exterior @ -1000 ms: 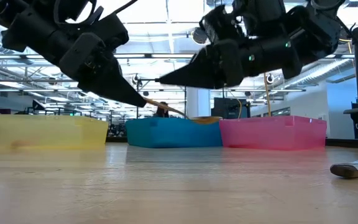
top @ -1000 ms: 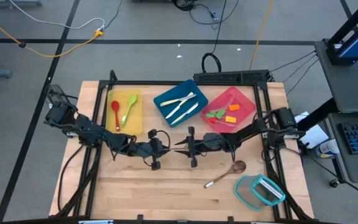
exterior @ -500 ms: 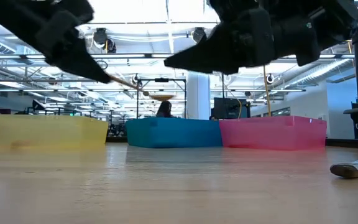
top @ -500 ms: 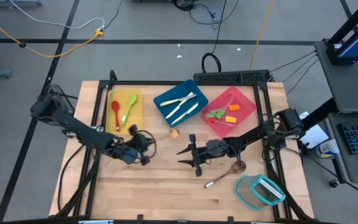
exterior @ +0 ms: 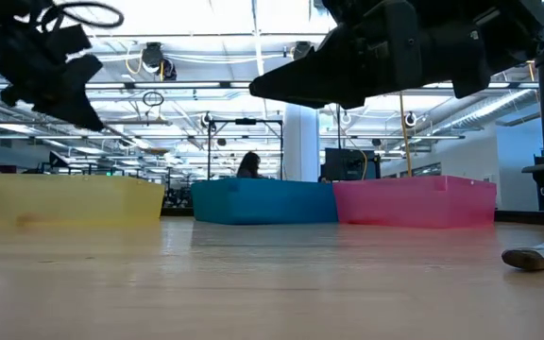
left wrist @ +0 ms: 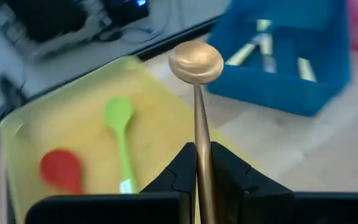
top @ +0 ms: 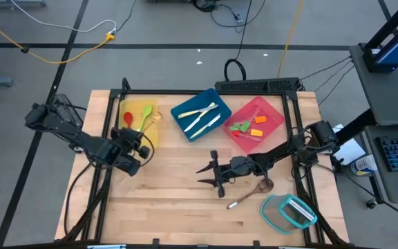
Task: Pick & Place Kitchen Items
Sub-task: Put the gold spoon into the yellow bin
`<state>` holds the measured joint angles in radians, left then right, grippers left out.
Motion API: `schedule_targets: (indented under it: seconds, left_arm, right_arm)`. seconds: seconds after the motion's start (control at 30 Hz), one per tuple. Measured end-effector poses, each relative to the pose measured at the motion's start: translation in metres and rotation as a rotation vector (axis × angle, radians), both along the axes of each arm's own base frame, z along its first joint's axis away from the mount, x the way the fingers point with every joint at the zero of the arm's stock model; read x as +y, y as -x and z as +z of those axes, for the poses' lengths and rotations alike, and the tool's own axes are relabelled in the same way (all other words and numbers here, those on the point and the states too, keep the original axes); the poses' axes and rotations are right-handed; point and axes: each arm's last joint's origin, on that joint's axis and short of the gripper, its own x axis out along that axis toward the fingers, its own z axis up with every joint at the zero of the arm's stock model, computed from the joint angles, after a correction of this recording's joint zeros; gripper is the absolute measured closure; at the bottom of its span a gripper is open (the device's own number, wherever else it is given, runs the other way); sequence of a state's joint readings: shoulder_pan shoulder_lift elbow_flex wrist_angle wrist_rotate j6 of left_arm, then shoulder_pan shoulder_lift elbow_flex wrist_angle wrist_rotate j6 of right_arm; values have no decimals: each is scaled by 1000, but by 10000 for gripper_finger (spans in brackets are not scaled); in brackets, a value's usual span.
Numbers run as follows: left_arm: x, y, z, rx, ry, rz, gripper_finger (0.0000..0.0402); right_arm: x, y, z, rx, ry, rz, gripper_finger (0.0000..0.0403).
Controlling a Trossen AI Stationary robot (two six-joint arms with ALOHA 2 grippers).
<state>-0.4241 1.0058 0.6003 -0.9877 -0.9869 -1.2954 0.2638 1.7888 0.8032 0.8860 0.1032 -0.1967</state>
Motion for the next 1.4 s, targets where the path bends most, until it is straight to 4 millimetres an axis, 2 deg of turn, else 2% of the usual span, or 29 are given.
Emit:
schedule_targets:
  seconds: [0.17,0.3,0.4,0.67,0.97,1.17,1.4]
  left_arm:
    - [11,10,-6,31,109,185,369]
    - [21,18,-24,69,157,313,368]
    - [26,17,-33,74,162,343,368]
    - [42,15,-34,50,142,475,367]
    - [66,19,-35,148,182,598,366]
    - [77,12,-36,153,225,571,348]
    - [89,-6,-33,102,221,433,318]
  right_arm:
    - [0,0,0,0,1,1,263]
    - [0,0,0,0,0,0,263]
    - [0,0,0,1,0,0,263]
    - [0,0,1,-15,-2,-1,263]
    - [0,0,1,-15,2,0,263]
    - [0,0,1,-15,6,1,263]
    - [0,0,1,-14,3,2,263]
